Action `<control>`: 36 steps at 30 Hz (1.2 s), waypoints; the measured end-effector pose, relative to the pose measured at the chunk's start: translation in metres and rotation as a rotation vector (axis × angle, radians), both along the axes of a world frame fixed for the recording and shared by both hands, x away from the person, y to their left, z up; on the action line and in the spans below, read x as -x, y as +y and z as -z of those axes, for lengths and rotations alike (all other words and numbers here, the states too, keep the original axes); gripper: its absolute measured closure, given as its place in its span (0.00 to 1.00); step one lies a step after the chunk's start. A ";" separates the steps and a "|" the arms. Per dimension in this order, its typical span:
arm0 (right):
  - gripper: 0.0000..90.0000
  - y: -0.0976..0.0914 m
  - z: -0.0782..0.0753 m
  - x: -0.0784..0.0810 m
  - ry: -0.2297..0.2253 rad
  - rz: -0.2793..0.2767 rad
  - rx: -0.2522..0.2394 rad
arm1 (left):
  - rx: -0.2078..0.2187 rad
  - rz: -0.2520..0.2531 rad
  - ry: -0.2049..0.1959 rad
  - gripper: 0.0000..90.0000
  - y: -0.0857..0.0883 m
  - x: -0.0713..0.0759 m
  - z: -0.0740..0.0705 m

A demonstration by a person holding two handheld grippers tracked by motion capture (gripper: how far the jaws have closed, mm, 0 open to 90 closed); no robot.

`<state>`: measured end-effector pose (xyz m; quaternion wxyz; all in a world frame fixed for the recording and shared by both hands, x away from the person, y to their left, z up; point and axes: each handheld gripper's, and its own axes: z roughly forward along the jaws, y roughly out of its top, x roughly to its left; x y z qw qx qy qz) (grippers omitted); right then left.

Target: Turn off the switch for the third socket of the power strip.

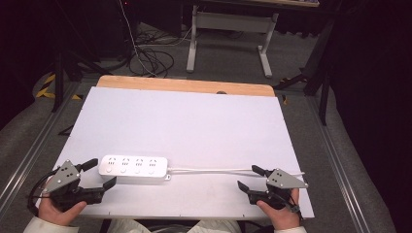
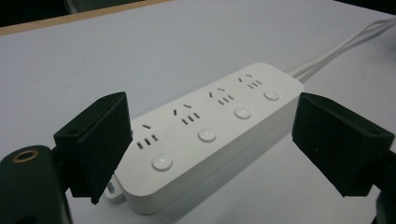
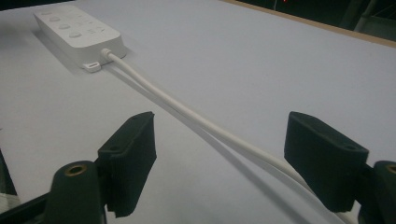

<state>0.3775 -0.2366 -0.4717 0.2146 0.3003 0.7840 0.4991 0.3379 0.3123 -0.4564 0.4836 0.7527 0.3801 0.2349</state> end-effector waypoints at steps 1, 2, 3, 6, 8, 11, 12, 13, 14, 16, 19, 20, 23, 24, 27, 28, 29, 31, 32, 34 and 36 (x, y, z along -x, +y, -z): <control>0.28 0.000 0.000 0.000 -0.002 -0.001 -0.001 | -0.008 -0.001 -0.009 0.14 0.000 0.000 0.000; 0.28 0.000 0.000 0.000 -0.002 -0.001 -0.001 | -0.008 -0.001 -0.009 0.14 0.000 0.000 0.000; 0.28 0.000 0.000 0.000 -0.004 -0.004 0.000 | -0.012 -0.006 -0.015 0.14 0.000 0.001 0.000; 0.28 0.001 0.000 0.000 -0.007 -0.004 0.001 | -0.014 -0.011 -0.015 0.14 -0.001 0.001 -0.001; 0.28 0.001 0.001 0.000 -0.002 -0.005 0.002 | -0.007 -0.009 -0.014 0.14 -0.001 0.001 -0.001; 0.28 0.002 0.002 -0.001 -0.004 -0.007 0.006 | -0.007 -0.013 -0.016 0.14 0.000 0.002 -0.003; 0.28 0.002 0.002 -0.001 -0.003 -0.007 0.005 | -0.012 -0.014 -0.017 0.14 0.000 0.002 -0.003; 0.28 0.002 0.002 -0.001 -0.003 -0.007 0.005 | -0.012 -0.014 -0.017 0.14 0.000 0.002 -0.003; 0.28 0.002 0.002 -0.001 -0.005 -0.006 0.007 | -0.019 -0.015 -0.015 0.14 -0.001 0.002 -0.003; 0.29 0.002 0.002 -0.001 -0.004 -0.005 0.007 | -0.040 -0.014 -0.018 0.14 -0.001 0.002 -0.003; 0.29 0.002 0.003 -0.001 0.002 0.001 0.022 | -0.057 -0.009 -0.020 0.14 -0.003 0.003 -0.004; 0.29 0.002 0.003 -0.001 0.004 0.001 0.023 | -0.059 -0.008 -0.021 0.14 -0.004 0.003 -0.004; 0.30 0.002 0.002 -0.001 0.001 -0.001 0.020 | -0.060 -0.003 -0.022 0.14 -0.004 0.004 -0.005; 0.30 0.002 0.003 -0.001 0.000 -0.003 0.019 | -0.052 -0.002 -0.018 0.14 -0.005 0.004 -0.006; 0.30 0.003 0.003 -0.001 0.002 -0.002 0.022 | -0.046 -0.003 -0.001 0.14 -0.006 0.002 -0.009; 0.31 0.003 0.003 -0.001 0.005 -0.004 0.022 | -0.038 0.001 0.006 0.14 -0.006 0.002 -0.010; 0.32 0.003 0.003 -0.001 0.007 -0.006 0.024 | -0.035 0.017 0.013 0.15 -0.006 0.002 -0.012; 0.35 0.004 0.004 -0.002 0.018 0.000 0.048 | -0.047 0.021 0.006 0.20 -0.008 0.002 -0.014; 0.35 0.004 0.005 -0.002 0.022 0.004 0.057 | -0.054 0.024 0.007 0.21 -0.009 0.002 -0.015; 0.35 0.004 0.006 -0.003 0.028 0.002 0.058 | -0.037 0.036 0.022 0.23 -0.010 0.002 -0.017; 0.35 0.004 0.006 -0.003 0.024 0.000 0.054 | -0.033 0.038 0.036 0.26 -0.011 0.000 -0.019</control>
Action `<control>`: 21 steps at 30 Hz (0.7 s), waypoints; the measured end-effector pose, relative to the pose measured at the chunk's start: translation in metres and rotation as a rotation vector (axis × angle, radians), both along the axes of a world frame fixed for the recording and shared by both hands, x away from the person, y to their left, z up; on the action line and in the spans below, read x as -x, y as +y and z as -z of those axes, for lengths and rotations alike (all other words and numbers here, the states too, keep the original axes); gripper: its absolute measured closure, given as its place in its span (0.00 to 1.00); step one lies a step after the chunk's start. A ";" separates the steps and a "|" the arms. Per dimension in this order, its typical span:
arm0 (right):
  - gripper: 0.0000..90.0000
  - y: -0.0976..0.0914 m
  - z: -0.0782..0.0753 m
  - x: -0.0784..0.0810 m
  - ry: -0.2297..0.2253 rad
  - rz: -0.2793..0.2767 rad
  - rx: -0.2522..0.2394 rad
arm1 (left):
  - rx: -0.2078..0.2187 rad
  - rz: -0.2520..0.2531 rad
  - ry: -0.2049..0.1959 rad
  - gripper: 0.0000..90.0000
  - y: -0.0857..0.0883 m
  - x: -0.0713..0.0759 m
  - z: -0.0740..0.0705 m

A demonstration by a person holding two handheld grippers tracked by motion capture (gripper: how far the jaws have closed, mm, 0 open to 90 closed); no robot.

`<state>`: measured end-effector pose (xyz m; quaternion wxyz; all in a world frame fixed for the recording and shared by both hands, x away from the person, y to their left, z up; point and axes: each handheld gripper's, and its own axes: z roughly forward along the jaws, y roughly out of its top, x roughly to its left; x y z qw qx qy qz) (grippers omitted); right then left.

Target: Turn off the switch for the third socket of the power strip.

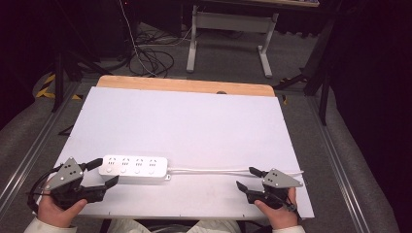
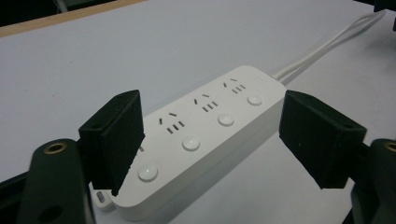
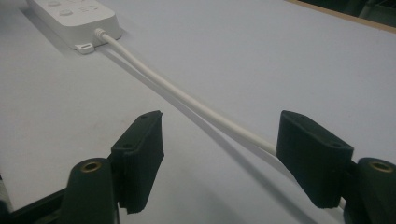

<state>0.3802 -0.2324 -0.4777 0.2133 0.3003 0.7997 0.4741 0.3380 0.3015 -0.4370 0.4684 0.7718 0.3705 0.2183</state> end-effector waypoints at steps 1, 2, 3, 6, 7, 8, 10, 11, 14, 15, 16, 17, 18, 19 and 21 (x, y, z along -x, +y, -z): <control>0.35 0.000 0.000 0.000 0.000 0.000 0.000 | 0.001 -0.001 0.002 0.26 -0.001 -0.001 -0.002; 0.35 0.000 0.000 0.000 0.000 0.001 0.001 | 0.006 -0.003 0.007 0.26 -0.002 -0.002 -0.003; 0.35 0.000 0.000 0.000 0.000 0.000 0.001 | 0.005 -0.002 0.008 0.26 -0.002 -0.004 -0.004; 0.35 0.000 0.000 0.000 -0.002 -0.004 -0.001 | 0.011 0.002 0.014 0.26 -0.004 -0.007 -0.007; 0.35 0.001 0.000 0.000 -0.002 -0.008 -0.004 | 0.006 0.006 0.017 0.26 -0.005 -0.008 -0.008; 0.35 0.001 0.000 0.000 -0.002 -0.008 -0.004 | 0.001 0.007 0.016 0.26 -0.006 -0.009 -0.009; 0.35 0.001 0.000 0.000 -0.002 -0.008 -0.004 | -0.009 0.012 0.018 0.26 -0.007 -0.011 -0.010; 0.35 0.001 0.000 0.000 -0.002 -0.009 -0.004 | -0.014 0.015 0.018 0.26 -0.008 -0.012 -0.011; 0.35 0.001 0.000 0.000 -0.001 -0.009 -0.004 | -0.021 0.025 0.024 0.26 -0.011 -0.017 -0.013; 0.35 0.001 0.000 0.000 -0.001 -0.009 -0.004 | -0.021 0.028 0.026 0.26 -0.013 -0.018 -0.014; 0.35 0.001 0.000 0.000 -0.003 -0.010 -0.003 | -0.022 0.033 0.027 0.26 -0.015 -0.021 -0.016; 0.35 0.001 0.000 0.000 -0.003 -0.010 -0.003 | -0.022 0.033 0.027 0.26 -0.015 -0.021 -0.016; 0.35 0.001 0.000 0.000 -0.002 -0.009 -0.004 | -0.025 0.036 0.028 0.26 -0.016 -0.022 -0.016; 0.35 0.001 0.001 0.000 -0.001 -0.009 -0.004 | -0.028 0.037 0.030 0.26 -0.017 -0.023 -0.017; 0.35 0.001 0.001 0.000 0.000 -0.008 -0.003 | -0.030 0.041 0.034 0.26 -0.019 -0.025 -0.018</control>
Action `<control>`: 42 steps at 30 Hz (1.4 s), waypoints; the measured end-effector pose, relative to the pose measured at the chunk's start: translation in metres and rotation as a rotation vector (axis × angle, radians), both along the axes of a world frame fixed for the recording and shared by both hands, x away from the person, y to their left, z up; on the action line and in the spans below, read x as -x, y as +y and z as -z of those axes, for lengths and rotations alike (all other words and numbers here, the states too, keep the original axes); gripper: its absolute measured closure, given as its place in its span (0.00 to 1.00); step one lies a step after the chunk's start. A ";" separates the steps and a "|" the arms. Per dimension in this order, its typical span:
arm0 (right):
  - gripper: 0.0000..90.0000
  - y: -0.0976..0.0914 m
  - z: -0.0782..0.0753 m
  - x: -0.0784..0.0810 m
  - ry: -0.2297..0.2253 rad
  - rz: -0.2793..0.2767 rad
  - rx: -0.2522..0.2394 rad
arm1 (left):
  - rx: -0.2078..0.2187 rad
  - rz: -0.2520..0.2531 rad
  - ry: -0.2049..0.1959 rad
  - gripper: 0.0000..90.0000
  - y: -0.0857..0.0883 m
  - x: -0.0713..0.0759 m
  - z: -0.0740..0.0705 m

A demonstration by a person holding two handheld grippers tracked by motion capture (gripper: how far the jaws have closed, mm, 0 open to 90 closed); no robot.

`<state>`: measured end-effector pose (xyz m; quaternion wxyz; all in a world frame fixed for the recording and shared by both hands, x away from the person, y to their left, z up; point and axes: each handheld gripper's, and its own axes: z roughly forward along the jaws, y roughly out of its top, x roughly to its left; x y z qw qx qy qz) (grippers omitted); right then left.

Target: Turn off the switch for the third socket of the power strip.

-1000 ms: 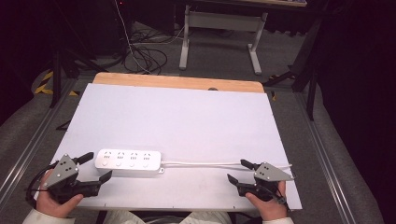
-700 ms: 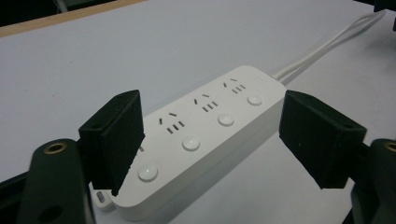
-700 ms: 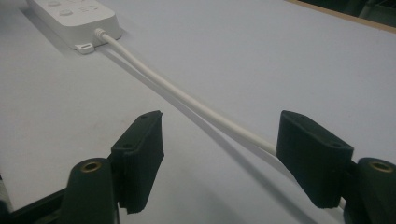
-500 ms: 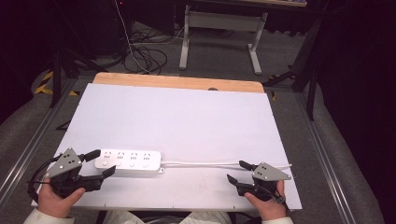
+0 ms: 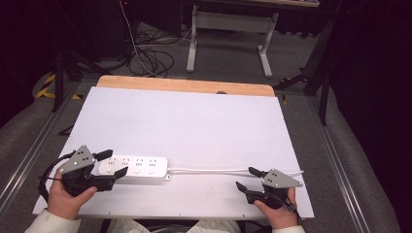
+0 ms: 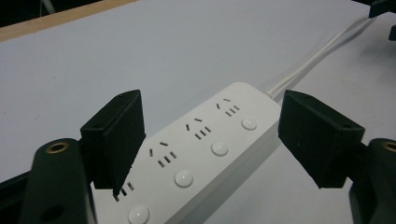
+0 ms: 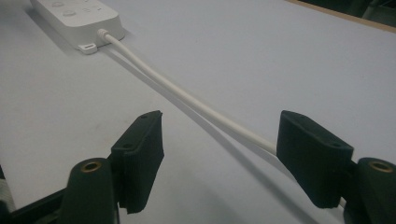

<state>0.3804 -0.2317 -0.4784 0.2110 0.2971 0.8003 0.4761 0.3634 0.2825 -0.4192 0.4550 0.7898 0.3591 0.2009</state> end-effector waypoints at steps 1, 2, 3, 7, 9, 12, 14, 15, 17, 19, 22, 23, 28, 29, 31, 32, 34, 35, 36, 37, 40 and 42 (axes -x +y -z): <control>0.35 0.000 0.000 0.000 0.000 0.000 0.000 | -0.004 -0.002 -0.001 0.26 -0.001 -0.001 0.000; 0.35 0.000 0.000 0.000 0.000 -0.001 0.000 | -0.007 0.001 0.000 0.26 -0.002 -0.002 -0.001; 0.35 0.000 0.000 0.000 0.000 -0.001 0.000 | -0.008 0.001 -0.002 0.26 -0.002 -0.003 -0.001; 0.35 0.000 0.000 0.000 0.001 -0.002 0.000 | -0.010 0.010 0.004 0.26 -0.006 -0.008 -0.005; 0.35 0.000 0.000 0.000 0.001 -0.003 -0.002 | -0.005 0.014 0.011 0.26 -0.008 -0.010 -0.006; 0.38 0.000 0.000 0.000 -0.006 -0.006 -0.002 | -0.005 0.017 0.020 0.26 -0.011 -0.014 -0.006; 0.38 0.000 0.000 0.000 -0.006 -0.005 -0.005 | -0.006 0.024 0.030 0.26 -0.013 -0.017 -0.007; 0.38 0.000 0.000 0.000 -0.007 -0.005 -0.005 | -0.006 0.023 0.034 0.26 -0.015 -0.018 -0.007; 0.38 -0.001 0.000 0.000 -0.007 -0.007 -0.005 | -0.023 0.024 0.036 0.26 -0.017 -0.020 -0.007; 0.38 -0.001 -0.001 0.001 -0.009 -0.007 -0.007 | -0.043 0.021 0.038 0.26 -0.016 -0.019 -0.007; 0.38 -0.001 0.000 0.000 -0.008 -0.005 -0.010 | -0.031 0.014 0.065 0.32 -0.012 -0.018 -0.008; 0.38 -0.001 0.000 0.000 -0.008 -0.007 -0.008 | -0.025 0.014 0.080 0.36 -0.011 -0.018 -0.008; 0.39 -0.001 0.000 0.000 -0.007 -0.009 -0.007 | -0.047 0.025 0.125 0.66 -0.010 -0.020 -0.008; 0.39 -0.001 0.000 0.000 -0.007 -0.009 -0.008 | -0.052 0.021 0.139 0.72 -0.011 -0.020 -0.007; 0.39 -0.001 0.000 0.000 -0.006 -0.009 -0.007 | -0.075 0.010 0.148 0.83 -0.011 -0.021 -0.007; 0.39 0.000 0.000 0.000 -0.008 -0.012 -0.006 | -0.087 0.009 0.155 0.92 -0.010 -0.021 -0.007; 0.39 0.000 0.000 0.000 -0.008 -0.012 -0.006 | -0.106 0.007 0.166 0.96 -0.010 -0.022 -0.008; 0.39 0.000 0.000 0.000 -0.008 -0.013 -0.006 | -0.120 0.007 0.173 1.00 -0.010 -0.022 -0.008; 0.39 0.000 0.000 0.000 -0.008 -0.013 -0.007 | -0.131 0.007 0.183 1.00 -0.011 -0.022 -0.009; 0.39 0.000 0.000 0.000 -0.006 -0.012 -0.007 | -0.141 0.006 0.193 1.00 -0.012 -0.022 -0.009; 0.39 0.000 0.000 0.000 -0.005 -0.012 -0.008 | -0.191 0.012 0.224 1.00 -0.014 -0.026 -0.009; 0.39 0.000 0.000 0.000 -0.005 -0.013 -0.008 | -0.207 0.003 0.231 1.00 -0.015 -0.027 -0.008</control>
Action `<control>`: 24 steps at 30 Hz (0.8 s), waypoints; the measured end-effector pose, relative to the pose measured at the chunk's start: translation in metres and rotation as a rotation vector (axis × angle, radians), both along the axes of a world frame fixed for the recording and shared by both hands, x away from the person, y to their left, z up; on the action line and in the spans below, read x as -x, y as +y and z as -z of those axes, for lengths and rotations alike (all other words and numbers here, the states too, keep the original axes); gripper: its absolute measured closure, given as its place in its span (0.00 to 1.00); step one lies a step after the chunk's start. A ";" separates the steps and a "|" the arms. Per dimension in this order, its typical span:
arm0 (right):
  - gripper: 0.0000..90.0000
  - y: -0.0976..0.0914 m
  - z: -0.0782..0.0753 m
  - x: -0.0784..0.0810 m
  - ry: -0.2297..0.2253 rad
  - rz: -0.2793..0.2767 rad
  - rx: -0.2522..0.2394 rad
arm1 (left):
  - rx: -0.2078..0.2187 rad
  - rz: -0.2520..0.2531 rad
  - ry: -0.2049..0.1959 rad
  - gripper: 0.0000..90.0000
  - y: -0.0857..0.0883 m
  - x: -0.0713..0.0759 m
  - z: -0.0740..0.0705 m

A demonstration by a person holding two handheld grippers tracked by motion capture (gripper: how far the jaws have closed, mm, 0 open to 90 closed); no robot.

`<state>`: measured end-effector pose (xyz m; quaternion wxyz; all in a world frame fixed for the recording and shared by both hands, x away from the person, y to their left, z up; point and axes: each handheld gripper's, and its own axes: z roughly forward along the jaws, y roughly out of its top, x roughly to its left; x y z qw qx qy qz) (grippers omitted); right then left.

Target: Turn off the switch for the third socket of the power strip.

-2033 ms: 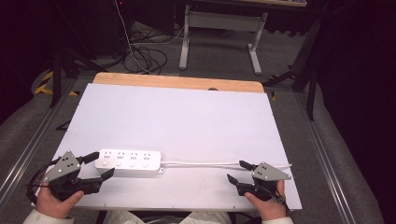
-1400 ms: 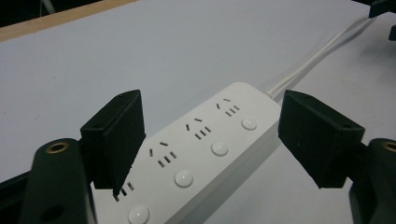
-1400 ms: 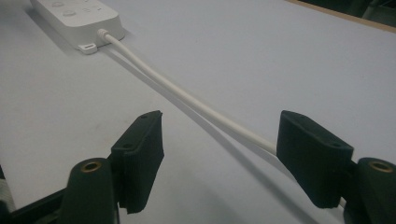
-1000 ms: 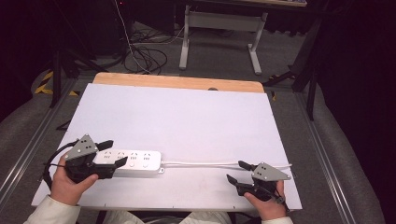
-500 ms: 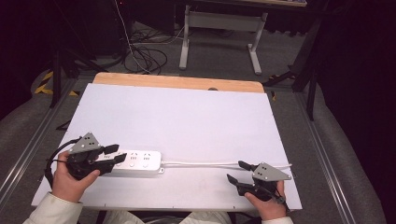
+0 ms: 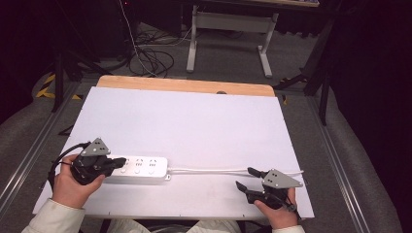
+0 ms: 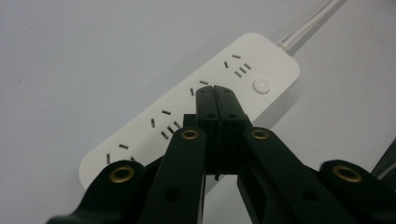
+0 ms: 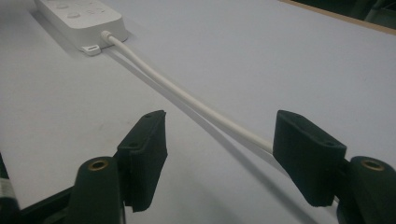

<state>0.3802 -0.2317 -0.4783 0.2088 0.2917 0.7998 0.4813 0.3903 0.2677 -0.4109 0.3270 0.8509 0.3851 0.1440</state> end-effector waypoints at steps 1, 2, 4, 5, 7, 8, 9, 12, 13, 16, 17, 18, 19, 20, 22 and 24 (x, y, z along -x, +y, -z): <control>0.39 0.000 0.000 0.000 0.000 0.000 0.000 | -0.016 -0.013 0.006 1.00 0.000 -0.001 0.001; 0.39 0.000 0.000 0.000 0.000 -0.001 0.001 | -0.015 -0.022 0.020 1.00 0.000 -0.002 0.002; 0.39 0.000 0.000 0.000 0.000 -0.001 0.002 | -0.015 -0.034 0.050 1.00 0.001 -0.005 0.003; 0.39 0.000 0.000 0.000 0.000 0.000 0.002 | -0.021 -0.040 0.060 1.00 0.001 -0.006 0.003; 0.39 0.000 0.001 0.000 0.001 0.001 0.002 | -0.028 -0.046 0.084 1.00 0.002 -0.008 0.004; 0.39 0.000 0.001 0.000 0.002 0.001 0.003 | -0.029 -0.048 0.096 1.00 0.002 -0.009 0.004; 0.39 0.000 0.001 0.000 0.002 0.000 0.004 | -0.041 -0.045 0.104 1.00 0.002 -0.010 0.004; 0.39 0.000 0.001 -0.001 0.001 -0.001 0.008 | -0.051 -0.040 0.138 1.00 0.000 -0.012 0.006; 0.39 0.000 0.001 0.000 0.000 0.000 0.008 | -0.056 -0.043 0.145 1.00 -0.001 -0.012 0.006; 0.40 0.000 0.000 0.000 -0.006 0.000 0.005 | -0.083 -0.052 0.160 1.00 -0.004 -0.014 0.008; 0.40 0.000 0.000 0.000 -0.006 0.000 0.005 | -0.095 -0.055 0.165 1.00 -0.005 -0.014 0.008; 0.40 0.000 0.001 -0.001 -0.006 -0.001 0.006 | -0.109 -0.058 0.169 1.00 -0.006 -0.016 0.009; 0.40 0.000 0.001 -0.001 -0.006 -0.001 0.007 | -0.111 -0.061 0.175 1.00 -0.007 -0.016 0.010; 0.40 0.000 0.001 -0.001 -0.006 -0.001 0.008 | -0.120 -0.061 0.180 1.00 -0.008 -0.017 0.010; 0.40 0.000 0.001 0.000 -0.006 -0.003 0.012 | -0.132 -0.059 0.188 1.00 -0.010 -0.018 0.011; 0.40 0.000 0.001 0.000 -0.006 -0.005 0.011 | -0.136 -0.058 0.195 1.00 -0.011 -0.018 0.012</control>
